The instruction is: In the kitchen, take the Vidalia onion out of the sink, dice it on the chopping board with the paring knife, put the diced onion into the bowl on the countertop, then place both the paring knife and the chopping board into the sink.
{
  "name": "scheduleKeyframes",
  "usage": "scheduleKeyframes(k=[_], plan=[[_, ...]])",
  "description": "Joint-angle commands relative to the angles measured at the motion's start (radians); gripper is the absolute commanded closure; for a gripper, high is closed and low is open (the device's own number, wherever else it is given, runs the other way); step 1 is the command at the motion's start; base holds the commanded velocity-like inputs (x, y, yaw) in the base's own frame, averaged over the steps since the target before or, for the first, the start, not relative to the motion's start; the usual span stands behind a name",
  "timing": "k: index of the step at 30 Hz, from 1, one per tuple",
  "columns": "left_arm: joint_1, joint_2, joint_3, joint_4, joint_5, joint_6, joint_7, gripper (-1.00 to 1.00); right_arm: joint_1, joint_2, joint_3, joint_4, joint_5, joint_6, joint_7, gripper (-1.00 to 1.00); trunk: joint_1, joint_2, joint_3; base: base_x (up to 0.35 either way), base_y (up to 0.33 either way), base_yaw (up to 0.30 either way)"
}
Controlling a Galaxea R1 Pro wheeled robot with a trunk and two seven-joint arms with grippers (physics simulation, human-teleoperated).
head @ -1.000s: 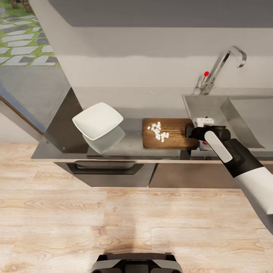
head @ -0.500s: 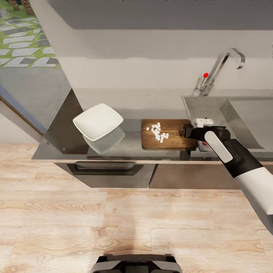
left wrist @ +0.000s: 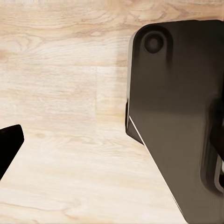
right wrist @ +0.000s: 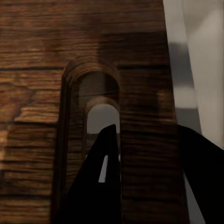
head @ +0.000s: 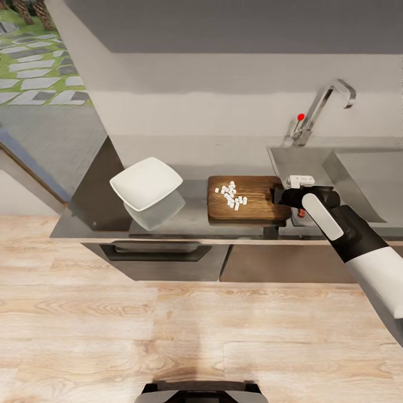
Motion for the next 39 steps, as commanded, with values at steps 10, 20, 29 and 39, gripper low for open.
scheduleKeyframes(k=[10, 20, 29, 39], plan=[[0.000, 0.001, -0.006, -0.002, 0.006, -0.001, 0.005, -1.00, -0.001, -0.001, 0.003, -0.001, -0.011, 0.000, -0.011, 1.00, 0.001, -0.002, 0.014, 0.000, 0.000, 0.000], [0.000, 0.001, -0.006, -0.002, 0.006, -0.001, 0.005, -1.00, -0.001, -0.001, 0.004, -0.001, -0.011, 0.000, -0.011, 1.00, 0.001, -0.002, 0.030, 0.000, 0.000, 0.000], [0.000, 0.001, -0.006, -0.002, 0.006, -0.001, 0.005, -1.00, -0.001, -0.001, 0.004, -0.001, -0.011, 0.000, -0.011, 1.00, 0.001, -0.002, 0.044, 0.000, 0.156, 0.000], [0.000, 0.001, -0.006, -0.002, 0.006, -0.001, 0.005, -1.00, -0.001, -0.001, 0.003, -0.001, -0.011, 0.000, -0.011, 1.00, 0.001, -0.002, 0.060, 0.000, 0.188, 0.000]])
